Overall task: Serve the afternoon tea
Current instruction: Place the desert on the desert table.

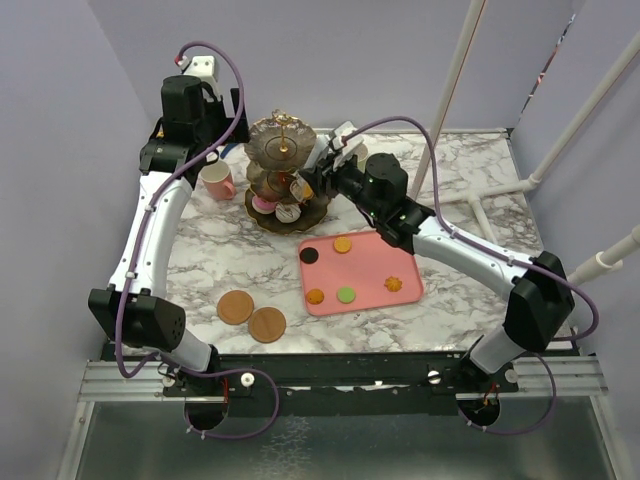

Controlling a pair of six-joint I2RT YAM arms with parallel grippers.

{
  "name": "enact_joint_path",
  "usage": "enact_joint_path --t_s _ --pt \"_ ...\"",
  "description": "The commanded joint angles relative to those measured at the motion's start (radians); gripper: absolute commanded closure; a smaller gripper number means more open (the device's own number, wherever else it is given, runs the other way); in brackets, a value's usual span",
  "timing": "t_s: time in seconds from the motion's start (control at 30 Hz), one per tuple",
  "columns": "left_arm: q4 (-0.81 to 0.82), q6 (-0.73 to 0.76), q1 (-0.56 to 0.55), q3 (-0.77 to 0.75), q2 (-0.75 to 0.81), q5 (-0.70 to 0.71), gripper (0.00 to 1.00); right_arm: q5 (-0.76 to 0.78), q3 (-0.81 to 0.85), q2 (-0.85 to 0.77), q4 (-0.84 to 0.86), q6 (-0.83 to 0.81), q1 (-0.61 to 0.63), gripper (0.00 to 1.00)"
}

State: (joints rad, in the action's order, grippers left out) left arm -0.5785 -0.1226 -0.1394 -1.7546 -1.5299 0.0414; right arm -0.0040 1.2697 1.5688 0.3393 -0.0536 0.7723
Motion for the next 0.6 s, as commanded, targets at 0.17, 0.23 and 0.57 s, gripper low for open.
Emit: enact_joint_path --t_s 0.17,0.23,0.57 --pt "-0.019 -0.005 0.021 0.017 0.03 -0.04 0.01 -0.009 -0.051 0.056 0.182 -0.001 0.029 0.99" --pt "-0.016 -0.008 0.021 0.018 0.031 -0.04 0.01 0.012 -0.079 0.066 0.279 -0.007 0.031 0.99" --pt "-0.014 -0.007 0.021 0.043 0.052 -0.083 0.01 0.119 -0.108 0.173 0.483 -0.021 0.039 0.97"
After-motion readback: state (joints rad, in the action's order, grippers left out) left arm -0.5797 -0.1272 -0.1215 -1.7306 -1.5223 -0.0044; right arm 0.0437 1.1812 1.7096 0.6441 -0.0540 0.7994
